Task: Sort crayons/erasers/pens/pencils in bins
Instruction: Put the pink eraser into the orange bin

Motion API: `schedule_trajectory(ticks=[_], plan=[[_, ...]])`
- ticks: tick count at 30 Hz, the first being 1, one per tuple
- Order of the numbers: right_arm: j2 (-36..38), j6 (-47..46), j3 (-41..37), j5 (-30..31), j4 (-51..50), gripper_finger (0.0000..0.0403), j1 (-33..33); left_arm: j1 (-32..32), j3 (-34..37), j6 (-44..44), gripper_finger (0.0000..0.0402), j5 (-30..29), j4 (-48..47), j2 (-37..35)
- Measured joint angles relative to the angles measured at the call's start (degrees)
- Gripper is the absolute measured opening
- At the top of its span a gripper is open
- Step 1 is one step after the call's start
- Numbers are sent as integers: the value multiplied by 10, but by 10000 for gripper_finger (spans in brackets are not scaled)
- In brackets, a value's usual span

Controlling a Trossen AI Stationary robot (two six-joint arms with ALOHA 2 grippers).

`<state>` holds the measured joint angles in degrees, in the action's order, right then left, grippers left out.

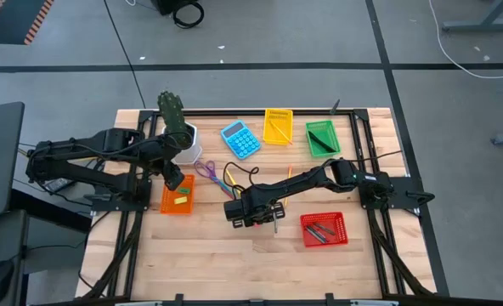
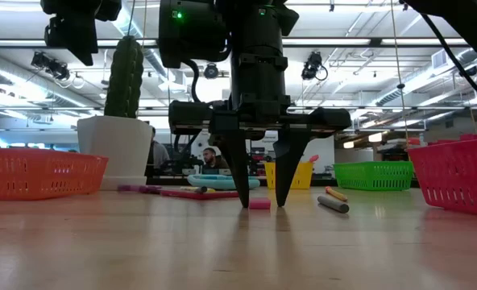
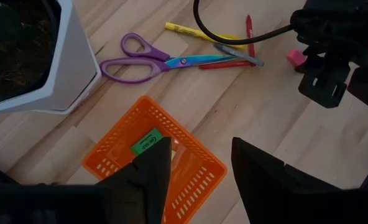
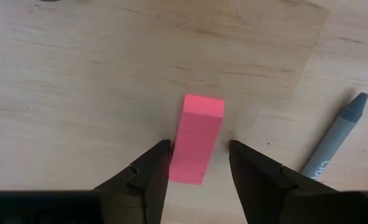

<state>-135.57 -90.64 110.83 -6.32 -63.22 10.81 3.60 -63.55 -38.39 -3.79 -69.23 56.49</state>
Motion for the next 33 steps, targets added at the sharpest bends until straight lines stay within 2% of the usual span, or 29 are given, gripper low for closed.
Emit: schedule_trajectory(ticks=[14,28,33], plan=[[0,7,0,3,4,92,-2,0,0,-1,173,0,0,0],[5,56,35,-3,-3,88,-9,0,0,-11,176,0,0,0],[33,72,40,-6,-4,88,-8,-1,0,26,173,0,12,0]])
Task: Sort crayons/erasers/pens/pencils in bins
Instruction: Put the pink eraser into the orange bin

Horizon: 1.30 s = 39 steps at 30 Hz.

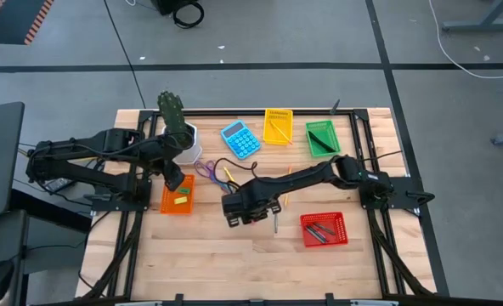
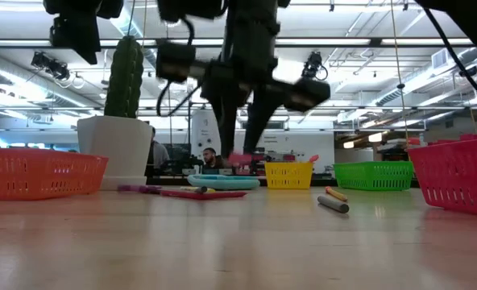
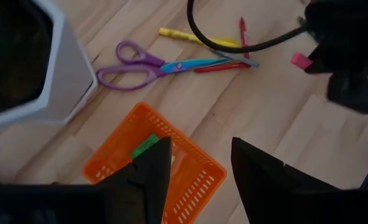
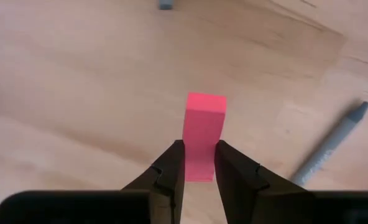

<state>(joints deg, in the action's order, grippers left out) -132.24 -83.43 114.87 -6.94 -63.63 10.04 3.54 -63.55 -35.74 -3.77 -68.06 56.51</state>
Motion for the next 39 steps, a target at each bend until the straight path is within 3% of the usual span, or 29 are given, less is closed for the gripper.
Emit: schedule_trajectory(ticks=[7,14,21,25,31,39], plan=[[86,63,0,17,7,88,-7,-24,0,101,173,0,43,0],[191,184,1,-5,75,88,-33,-61,0,210,173,-1,185,0],[265,225,1,-65,86,88,-65,-108,0,403,168,-64,325,0],[278,247,1,-106,117,88,-75,-136,0,533,178,-66,424,1],[277,263,1,-151,208,88,-72,-144,0,573,218,-64,489,33],[275,264,1,-154,211,88,-73,-145,0,573,272,-56,523,54]])
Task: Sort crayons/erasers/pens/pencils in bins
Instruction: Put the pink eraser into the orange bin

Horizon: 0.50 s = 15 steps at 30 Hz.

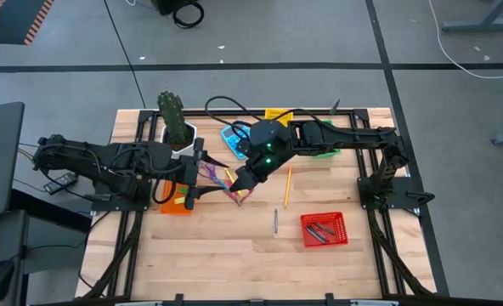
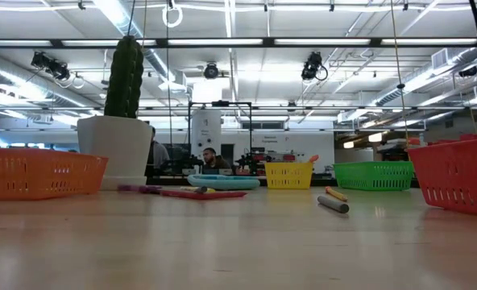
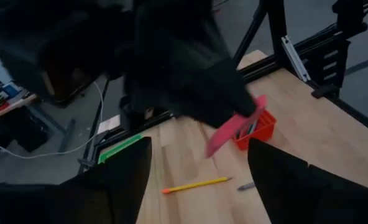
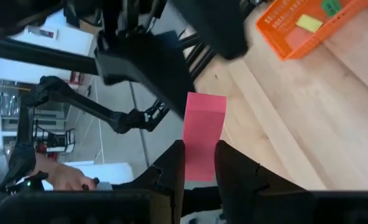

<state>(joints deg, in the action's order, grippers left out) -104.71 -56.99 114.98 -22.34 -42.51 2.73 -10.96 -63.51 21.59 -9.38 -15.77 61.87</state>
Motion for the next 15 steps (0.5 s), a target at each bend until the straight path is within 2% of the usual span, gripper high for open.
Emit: schedule_trajectory(ticks=[4,15], plan=[[0,2,0,-3,0,88,0,-10,0,-1,275,2,18,0],[0,-5,0,-6,15,88,1,-32,1,1,246,4,26,22]])
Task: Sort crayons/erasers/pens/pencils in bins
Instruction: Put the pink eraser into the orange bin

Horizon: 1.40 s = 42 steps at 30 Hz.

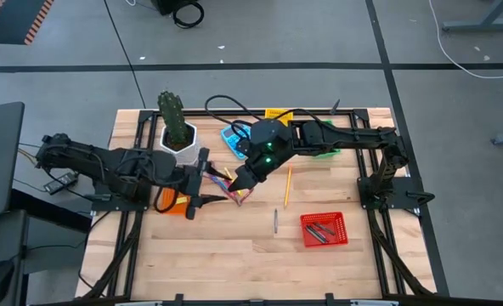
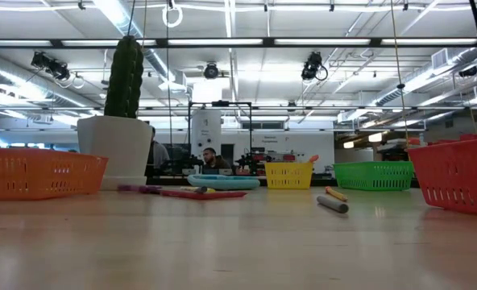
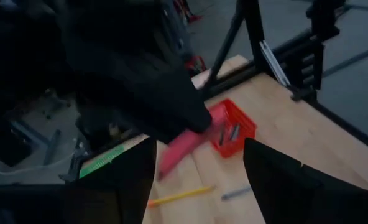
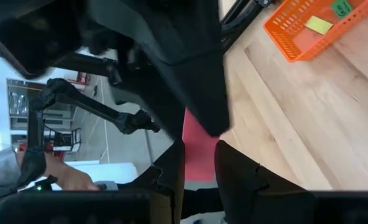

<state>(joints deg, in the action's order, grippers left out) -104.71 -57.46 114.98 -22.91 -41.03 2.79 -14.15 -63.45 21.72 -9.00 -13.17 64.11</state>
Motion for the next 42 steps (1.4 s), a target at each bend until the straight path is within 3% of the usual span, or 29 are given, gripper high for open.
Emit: schedule_trajectory(ticks=[28,42], plan=[[0,-11,0,-1,3,88,20,-9,-1,5,172,-1,36,15],[-1,-10,-1,-13,3,88,20,-16,-1,-10,48,0,31,23]])
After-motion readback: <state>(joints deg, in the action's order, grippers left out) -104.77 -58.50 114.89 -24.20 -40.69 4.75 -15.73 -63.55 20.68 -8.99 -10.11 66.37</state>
